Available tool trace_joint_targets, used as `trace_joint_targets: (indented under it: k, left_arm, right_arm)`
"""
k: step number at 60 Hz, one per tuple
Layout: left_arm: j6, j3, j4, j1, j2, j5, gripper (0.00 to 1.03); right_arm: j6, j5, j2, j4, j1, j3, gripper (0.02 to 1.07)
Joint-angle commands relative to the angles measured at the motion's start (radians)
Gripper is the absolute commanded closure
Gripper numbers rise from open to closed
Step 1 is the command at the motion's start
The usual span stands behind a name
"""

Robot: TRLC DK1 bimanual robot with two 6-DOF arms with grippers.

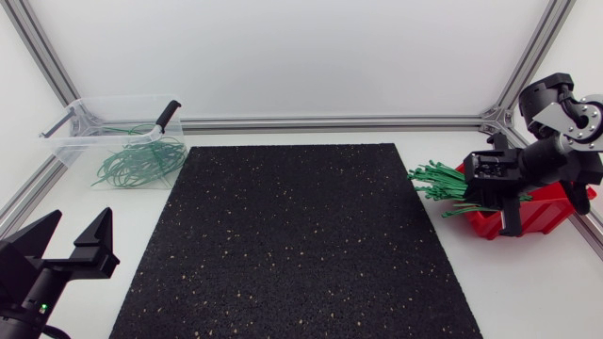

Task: Take a green cable tie from the red box, thread the tail through the head to close it, then place it in the transparent bin on the left.

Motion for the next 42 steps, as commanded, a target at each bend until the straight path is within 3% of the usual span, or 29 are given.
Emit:
trace_joint_targets:
  k: [1,8,12,42]
  left_arm:
    - [-0.016,-0.039,-0.016,-0.003,-0.009,-0.003,0.04]
    - [-0.016,-0.039,-0.016,-0.003,-0.009,-0.003,0.04]
    - [-0.016,-0.039,-0.016,-0.001,-0.009,-0.003,0.04]
    - [-0.016,-0.041,-0.014,-0.004,-0.009,-0.003,0.04]
  right_arm:
    - [-0.035,0.005,0.004,0.006,-0.005,-0.028,0.76]
    - [-0.040,0.007,0.015,0.013,-0.005,-0.027,0.75]
    - [-0.038,0.011,0.026,0.036,-0.005,-0.032,0.69]
    - [-0.034,0.025,0.078,0.073,-0.004,-0.044,0.70]
